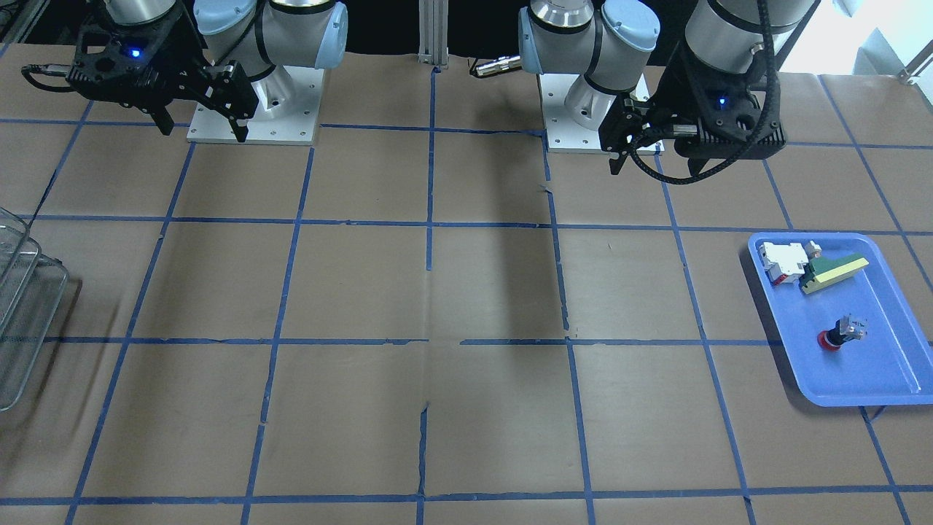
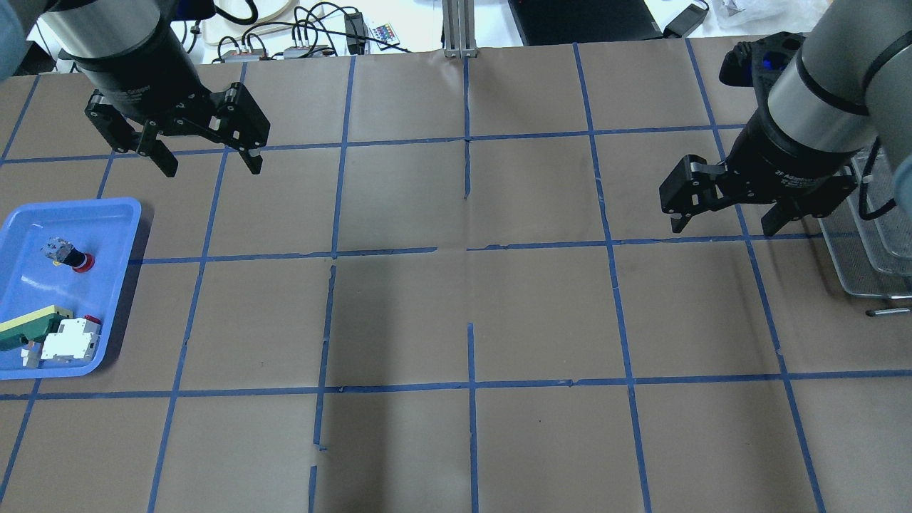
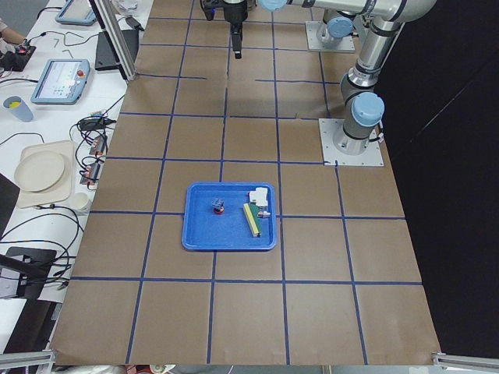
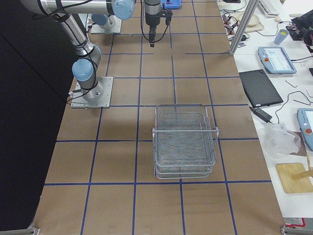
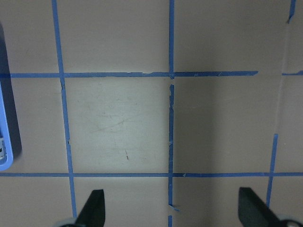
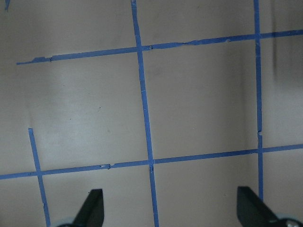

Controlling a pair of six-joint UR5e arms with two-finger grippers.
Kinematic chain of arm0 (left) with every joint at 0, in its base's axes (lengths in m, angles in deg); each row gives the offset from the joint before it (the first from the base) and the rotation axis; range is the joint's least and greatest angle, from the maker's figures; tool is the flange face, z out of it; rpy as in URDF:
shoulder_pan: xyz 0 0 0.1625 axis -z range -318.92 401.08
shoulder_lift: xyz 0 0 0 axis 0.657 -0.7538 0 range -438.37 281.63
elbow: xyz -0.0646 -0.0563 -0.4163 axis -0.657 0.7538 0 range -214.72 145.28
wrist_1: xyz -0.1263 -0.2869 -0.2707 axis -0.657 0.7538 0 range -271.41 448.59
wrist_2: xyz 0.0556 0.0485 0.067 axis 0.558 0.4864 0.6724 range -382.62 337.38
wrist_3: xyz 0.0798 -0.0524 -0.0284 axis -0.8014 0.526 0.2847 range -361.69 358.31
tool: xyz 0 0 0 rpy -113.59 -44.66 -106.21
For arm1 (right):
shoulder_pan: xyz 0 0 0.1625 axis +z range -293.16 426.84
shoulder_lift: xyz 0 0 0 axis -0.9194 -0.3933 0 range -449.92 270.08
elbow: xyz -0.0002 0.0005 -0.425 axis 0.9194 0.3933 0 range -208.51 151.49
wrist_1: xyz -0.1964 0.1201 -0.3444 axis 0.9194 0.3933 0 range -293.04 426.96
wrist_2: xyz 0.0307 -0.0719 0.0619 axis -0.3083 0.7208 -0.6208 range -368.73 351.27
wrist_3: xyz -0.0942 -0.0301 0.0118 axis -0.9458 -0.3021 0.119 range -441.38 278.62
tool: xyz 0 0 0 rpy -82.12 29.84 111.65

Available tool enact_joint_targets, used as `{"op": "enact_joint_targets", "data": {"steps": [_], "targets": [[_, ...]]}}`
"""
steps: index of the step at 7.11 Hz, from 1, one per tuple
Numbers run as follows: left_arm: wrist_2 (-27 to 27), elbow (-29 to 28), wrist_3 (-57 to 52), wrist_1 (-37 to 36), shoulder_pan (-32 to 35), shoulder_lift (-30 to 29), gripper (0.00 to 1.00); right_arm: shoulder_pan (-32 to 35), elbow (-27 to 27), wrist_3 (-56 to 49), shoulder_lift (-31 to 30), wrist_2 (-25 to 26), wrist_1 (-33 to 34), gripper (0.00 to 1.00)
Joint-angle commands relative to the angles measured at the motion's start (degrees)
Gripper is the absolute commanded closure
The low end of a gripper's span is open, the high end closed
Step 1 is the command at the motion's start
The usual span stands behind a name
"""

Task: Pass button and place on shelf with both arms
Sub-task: 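Move the open left gripper toward the red-capped button in the blue tray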

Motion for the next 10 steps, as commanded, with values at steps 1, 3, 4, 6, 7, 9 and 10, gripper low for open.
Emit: {"op": "enact_joint_targets", "data": {"steps": [1,3,4,6,7,9,10], "targets": [[-0.4,0.0,-0.1,-0.4,-0.2,0.1,0.0,-0.1,0.0,0.2,0.3,-0.1,0.1,0.0],[-0.2,0.8,-0.2,-0.4,-0.3,0.6,0.0,0.2,0.7,0.7,1.3,-0.1,-0.1,0.0],[-0.2,0.6,-0.8,-0.4,-0.4,0.7,0.0,0.6,1.4,0.8,1.6,-0.5,-0.2,0.0],[0.4,1.4,-2.0,-0.6,-1.3,0.5,0.0,1.3,3.6,0.8,3.1,-1.1,-1.7,0.0],[0.4,2.0,-5.5,-0.7,-5.0,0.0,0.0,1.4,4.5,0.8,3.7,-0.4,-2.9,0.0],[0.4,2.9,-18.7,-3.1,-16.0,-3.1,0.0,1.3,3.8,0.8,3.7,-0.3,-2.8,0.0],[0.2,3.0,-23.2,-3.9,-21.7,-5.6,0.0,1.3,3.7,0.7,3.7,-0.4,-2.6,0.0]]}}
